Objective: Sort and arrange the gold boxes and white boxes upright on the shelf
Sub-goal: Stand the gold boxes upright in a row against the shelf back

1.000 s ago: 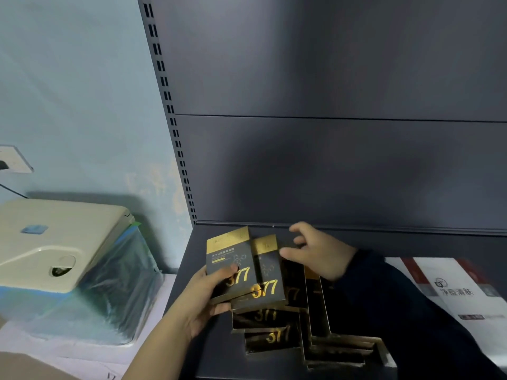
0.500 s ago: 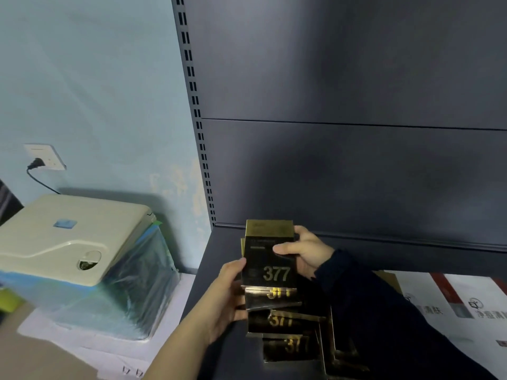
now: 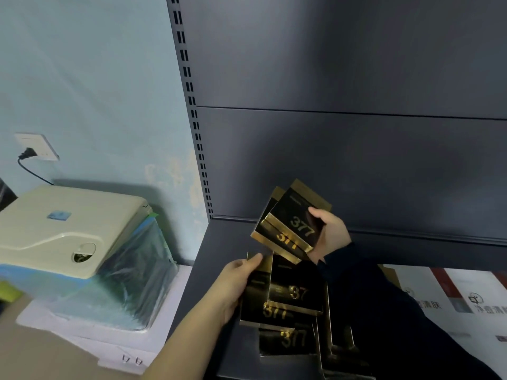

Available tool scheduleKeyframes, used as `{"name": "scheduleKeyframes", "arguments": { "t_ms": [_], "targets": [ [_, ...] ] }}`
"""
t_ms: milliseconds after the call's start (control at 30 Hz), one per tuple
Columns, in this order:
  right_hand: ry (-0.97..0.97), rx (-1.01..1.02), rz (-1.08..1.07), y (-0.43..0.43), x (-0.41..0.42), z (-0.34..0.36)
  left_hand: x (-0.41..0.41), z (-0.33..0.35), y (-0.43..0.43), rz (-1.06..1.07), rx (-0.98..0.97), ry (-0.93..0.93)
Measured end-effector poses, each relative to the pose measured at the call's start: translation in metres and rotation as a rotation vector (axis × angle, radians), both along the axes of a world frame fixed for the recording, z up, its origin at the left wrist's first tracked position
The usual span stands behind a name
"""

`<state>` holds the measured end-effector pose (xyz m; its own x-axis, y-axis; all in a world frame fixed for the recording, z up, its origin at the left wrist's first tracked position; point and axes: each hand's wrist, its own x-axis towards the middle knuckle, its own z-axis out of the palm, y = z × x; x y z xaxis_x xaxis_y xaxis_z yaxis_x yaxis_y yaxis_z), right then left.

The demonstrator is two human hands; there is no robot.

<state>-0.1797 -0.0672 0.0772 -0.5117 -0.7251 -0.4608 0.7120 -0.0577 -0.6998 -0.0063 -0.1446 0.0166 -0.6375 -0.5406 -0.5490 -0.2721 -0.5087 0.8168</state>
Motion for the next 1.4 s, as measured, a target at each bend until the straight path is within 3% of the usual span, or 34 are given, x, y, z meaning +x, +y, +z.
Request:
{"name": "scheduleKeyframes", "arguments": {
  "t_ms": [133, 300, 500, 733, 867, 933, 1000, 1067, 1133, 1300, 1400],
  "targets": [
    [-0.036, -0.002, -0.038, -0.001, -0.005, 0.000, 0.001, 0.000, -0.014, 0.090, -0.090, 0.056],
    [-0.026, 0.011, -0.029, -0.004, -0.008, -0.007, 0.001, 0.015, -0.067, 0.437, -0.178, 0.145],
    [0.006, -0.034, -0.013, -0.008, -0.016, -0.015, -0.043, 0.029, -0.101, 0.413, -0.168, 0.326],
    [-0.030, 0.049, 0.037, -0.009, -0.017, -0.022, -0.065, -0.007, -0.108, 0.587, -0.304, 0.129],
    [0.050, 0.029, 0.003, -0.009, -0.015, -0.027, -0.055, 0.002, -0.083, 0.725, -0.606, 0.057],
    [0.066, 0.066, 0.035, -0.012, -0.018, -0.027, -0.047, 0.008, -0.065, 0.607, -0.623, 0.171],
    [0.050, 0.084, 0.055, -0.014, -0.020, -0.026, -0.041, 0.012, -0.049, 0.300, -0.482, 0.264],
    [0.065, 0.050, 0.047, -0.014, -0.017, -0.025, -0.035, 0.018, -0.037, 0.021, -0.413, 0.217],
    [0.090, 0.035, 0.028, -0.014, -0.013, -0.025, -0.030, 0.017, -0.034, -0.082, -0.454, 0.168],
    [0.174, 0.133, 0.003, -0.019, -0.016, -0.025, -0.016, 0.010, -0.046, 0.019, -0.470, 0.174],
    [0.215, 0.151, -0.048, -0.017, -0.018, -0.033, -0.016, 0.004, -0.065, 0.258, -0.372, 0.196]
  ]
}}
